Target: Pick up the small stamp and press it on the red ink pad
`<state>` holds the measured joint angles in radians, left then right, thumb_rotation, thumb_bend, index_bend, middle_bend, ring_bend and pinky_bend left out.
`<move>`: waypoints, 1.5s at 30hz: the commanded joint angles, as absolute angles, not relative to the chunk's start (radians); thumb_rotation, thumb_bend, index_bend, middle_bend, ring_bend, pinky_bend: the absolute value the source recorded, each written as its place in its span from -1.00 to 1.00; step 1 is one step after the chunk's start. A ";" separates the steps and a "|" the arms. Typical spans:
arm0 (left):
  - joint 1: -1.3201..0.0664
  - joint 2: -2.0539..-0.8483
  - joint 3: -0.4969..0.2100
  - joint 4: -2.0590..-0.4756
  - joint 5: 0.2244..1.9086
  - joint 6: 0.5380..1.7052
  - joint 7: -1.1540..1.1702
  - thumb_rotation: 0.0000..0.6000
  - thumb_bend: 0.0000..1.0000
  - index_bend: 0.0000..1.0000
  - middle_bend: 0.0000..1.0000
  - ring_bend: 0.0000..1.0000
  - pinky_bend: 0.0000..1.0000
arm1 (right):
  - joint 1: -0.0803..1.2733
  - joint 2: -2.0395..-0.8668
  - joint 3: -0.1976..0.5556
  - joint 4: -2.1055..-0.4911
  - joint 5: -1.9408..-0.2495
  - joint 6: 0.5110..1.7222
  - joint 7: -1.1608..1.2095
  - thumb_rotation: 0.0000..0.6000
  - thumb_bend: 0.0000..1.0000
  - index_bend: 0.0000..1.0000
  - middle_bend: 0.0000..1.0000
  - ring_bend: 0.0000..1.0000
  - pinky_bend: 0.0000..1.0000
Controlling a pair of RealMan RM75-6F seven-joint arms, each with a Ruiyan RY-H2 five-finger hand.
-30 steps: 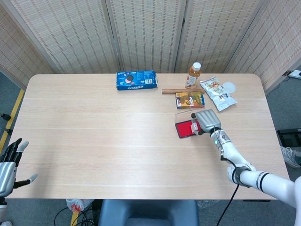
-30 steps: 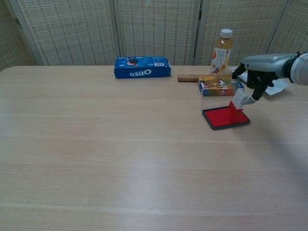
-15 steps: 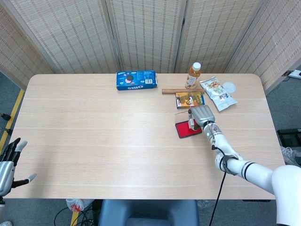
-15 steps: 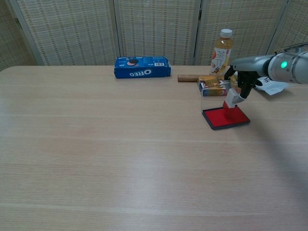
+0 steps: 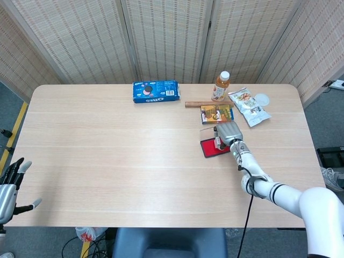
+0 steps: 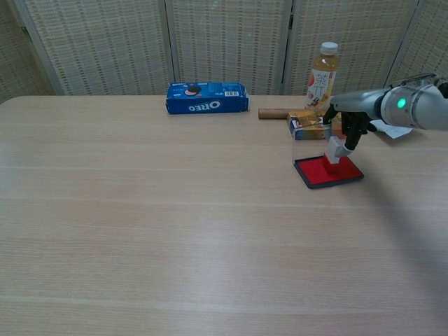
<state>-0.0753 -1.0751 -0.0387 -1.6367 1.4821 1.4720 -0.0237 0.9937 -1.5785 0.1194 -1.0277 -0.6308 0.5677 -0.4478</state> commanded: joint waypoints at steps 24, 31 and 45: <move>-0.072 -1.084 -0.035 -1.639 1.493 1.487 -0.005 1.00 -0.80 -0.97 -1.00 -1.00 -0.46 | 0.990 -1.583 0.109 -1.020 -0.670 0.576 -0.403 1.00 -0.30 0.84 1.00 0.59 0.50; -0.075 -1.091 -0.037 -1.645 1.485 1.481 0.014 1.00 -0.80 -0.97 -1.00 -1.00 -0.46 | 0.958 -1.425 0.118 -1.299 -0.701 0.728 -0.436 1.00 -0.30 0.84 1.00 0.59 0.50; -0.079 -1.104 -0.035 -1.658 1.483 1.474 0.050 1.00 -0.80 -0.97 -1.00 -1.00 -0.46 | 0.847 -1.299 0.050 -1.565 -0.874 0.832 -0.398 1.00 -0.35 0.84 0.91 0.55 0.50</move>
<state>-0.0782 -1.1038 -0.0343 -1.6585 1.4834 1.4748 0.0501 0.8552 -1.3018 0.0585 -1.5604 -0.8650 0.8269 -0.4013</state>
